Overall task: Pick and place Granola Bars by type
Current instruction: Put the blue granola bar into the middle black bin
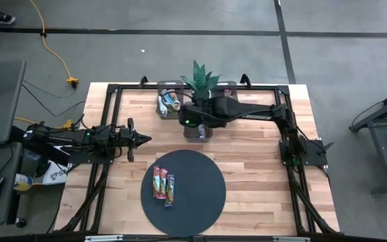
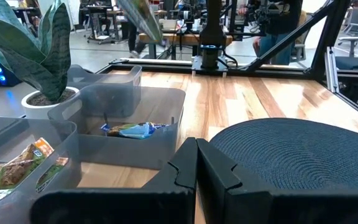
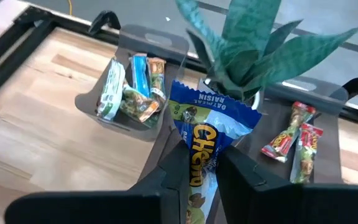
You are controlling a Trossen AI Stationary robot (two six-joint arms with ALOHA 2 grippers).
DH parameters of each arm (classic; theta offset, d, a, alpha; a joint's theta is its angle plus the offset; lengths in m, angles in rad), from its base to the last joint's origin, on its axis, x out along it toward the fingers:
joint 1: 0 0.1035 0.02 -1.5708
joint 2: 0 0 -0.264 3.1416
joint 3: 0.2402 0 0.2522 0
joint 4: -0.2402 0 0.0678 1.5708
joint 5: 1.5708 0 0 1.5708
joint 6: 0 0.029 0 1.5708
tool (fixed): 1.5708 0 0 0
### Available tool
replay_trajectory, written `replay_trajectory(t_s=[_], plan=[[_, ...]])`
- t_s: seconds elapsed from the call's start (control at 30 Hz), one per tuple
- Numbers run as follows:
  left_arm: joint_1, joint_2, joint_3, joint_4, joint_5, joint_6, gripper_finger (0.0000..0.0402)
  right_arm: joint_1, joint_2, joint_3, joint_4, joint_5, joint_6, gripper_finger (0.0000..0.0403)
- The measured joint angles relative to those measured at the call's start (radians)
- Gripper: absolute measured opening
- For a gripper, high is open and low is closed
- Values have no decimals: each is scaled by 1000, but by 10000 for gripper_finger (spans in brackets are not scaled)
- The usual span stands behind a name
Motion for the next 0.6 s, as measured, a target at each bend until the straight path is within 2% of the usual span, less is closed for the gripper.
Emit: replay_trajectory(t_s=[0.6], plan=[[0, 0, 0, -1, 0, 0, 1, 27, 175, 0, 28, -39, 107, 55]])
